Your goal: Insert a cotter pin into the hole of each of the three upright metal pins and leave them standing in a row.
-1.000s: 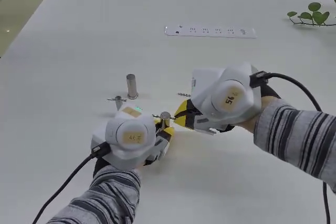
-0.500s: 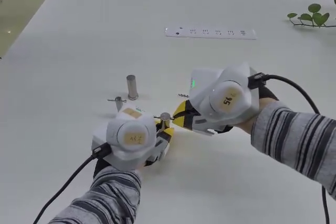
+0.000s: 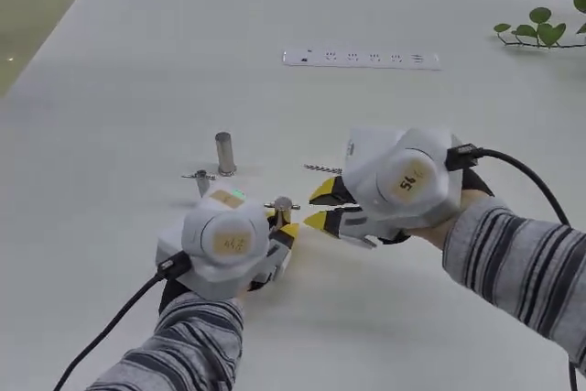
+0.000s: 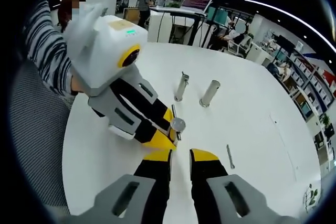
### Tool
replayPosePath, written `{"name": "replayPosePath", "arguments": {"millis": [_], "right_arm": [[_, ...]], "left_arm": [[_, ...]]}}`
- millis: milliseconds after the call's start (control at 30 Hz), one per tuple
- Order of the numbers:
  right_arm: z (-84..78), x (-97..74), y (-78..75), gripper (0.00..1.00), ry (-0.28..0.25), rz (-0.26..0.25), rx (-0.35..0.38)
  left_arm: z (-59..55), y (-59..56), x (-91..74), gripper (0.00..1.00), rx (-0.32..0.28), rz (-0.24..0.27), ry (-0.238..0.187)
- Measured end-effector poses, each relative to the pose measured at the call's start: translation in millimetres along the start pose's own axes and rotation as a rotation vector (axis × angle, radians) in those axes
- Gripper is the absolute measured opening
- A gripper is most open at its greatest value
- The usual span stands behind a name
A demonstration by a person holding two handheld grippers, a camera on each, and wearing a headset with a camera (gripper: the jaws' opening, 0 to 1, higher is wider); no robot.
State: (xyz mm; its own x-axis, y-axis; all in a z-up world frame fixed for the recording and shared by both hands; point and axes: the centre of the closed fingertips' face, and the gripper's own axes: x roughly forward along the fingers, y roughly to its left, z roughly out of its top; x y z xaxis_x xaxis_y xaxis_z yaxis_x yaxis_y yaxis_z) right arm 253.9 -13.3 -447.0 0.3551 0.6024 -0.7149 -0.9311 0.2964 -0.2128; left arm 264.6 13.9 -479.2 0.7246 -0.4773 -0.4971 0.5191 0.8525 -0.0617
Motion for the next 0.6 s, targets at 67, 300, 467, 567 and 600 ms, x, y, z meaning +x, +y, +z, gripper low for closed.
{"name": "replayPosePath", "arguments": {"millis": [67,300,467,567,600], "right_arm": [[-6.3,-2.8,-5.2,0.1,0.009,-0.028,0.022],[-17.3,-9.9,-16.9,0.11,-0.003,-0.077,0.131],[-23.3,-12.8,-20.5,0.11,0.002,-0.101,0.168],[-25.8,-13.0,-20.5,0.12,0.0,-0.099,0.192],[-26.4,-13.1,-20.6,0.12,-0.002,-0.099,0.199]], "left_arm": [[1.0,1.3,0.4,0.09,-0.016,-0.001,0.01],[5.7,2.7,3.9,0.09,-0.008,-0.006,0.013],[13.2,9.8,9.5,0.09,0.0,0.001,0.004],[15.4,14.7,13.2,0.09,-0.001,0.007,0.008],[16.2,16.8,14.4,0.09,0.001,0.011,0.008]]}}
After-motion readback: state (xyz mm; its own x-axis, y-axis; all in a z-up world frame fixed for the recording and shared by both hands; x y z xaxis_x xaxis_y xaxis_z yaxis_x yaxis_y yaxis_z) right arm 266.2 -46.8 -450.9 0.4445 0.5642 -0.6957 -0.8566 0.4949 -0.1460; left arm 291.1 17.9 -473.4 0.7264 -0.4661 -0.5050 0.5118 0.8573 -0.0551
